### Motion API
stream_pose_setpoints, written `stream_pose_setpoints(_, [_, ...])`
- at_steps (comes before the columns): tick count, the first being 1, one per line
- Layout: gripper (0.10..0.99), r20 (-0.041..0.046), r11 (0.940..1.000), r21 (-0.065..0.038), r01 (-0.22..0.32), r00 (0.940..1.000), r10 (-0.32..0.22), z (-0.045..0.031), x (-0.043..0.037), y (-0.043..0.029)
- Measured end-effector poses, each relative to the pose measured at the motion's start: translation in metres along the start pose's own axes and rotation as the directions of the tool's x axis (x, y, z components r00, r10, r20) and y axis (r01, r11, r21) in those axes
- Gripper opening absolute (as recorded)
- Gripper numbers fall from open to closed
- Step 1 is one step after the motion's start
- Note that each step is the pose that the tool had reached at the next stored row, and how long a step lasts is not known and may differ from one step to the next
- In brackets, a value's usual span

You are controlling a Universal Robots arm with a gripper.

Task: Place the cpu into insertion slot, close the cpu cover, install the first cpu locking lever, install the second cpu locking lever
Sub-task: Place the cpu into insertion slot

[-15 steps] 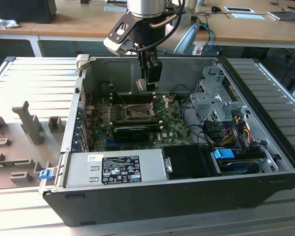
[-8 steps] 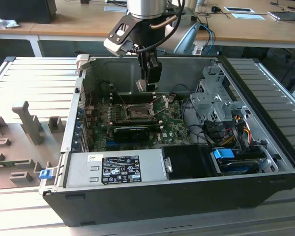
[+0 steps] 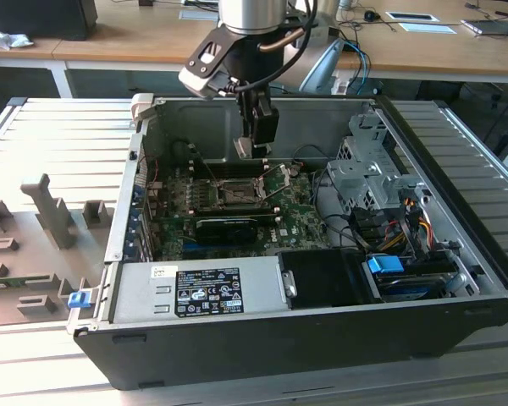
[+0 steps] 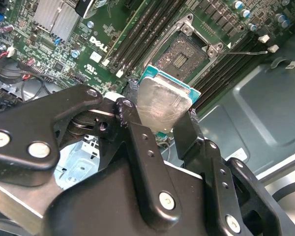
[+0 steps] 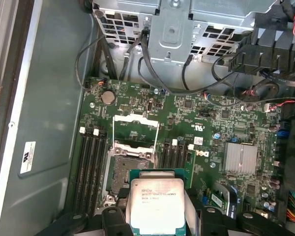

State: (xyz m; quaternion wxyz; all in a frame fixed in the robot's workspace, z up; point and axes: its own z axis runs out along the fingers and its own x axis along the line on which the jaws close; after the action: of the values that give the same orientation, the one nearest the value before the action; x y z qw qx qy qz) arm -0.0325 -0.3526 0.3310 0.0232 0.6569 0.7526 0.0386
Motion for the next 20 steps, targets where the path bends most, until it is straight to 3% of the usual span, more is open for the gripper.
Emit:
stream_pose_setpoints(11, [0.529,0.0006,1.0000,0.000,-0.006,1.0000,0.006,0.0033,0.0000,-0.0003])
stream_pose_setpoints(18, [0.529,0.0097,0.9944,-0.002,-0.105,0.9944,0.105,0.0099,-0.0001,-0.0009])
stream_pose_setpoints(20, [0.529,0.0138,0.9938,-0.002,-0.112,0.9937,0.112,0.0118,-0.0002,-0.0011])
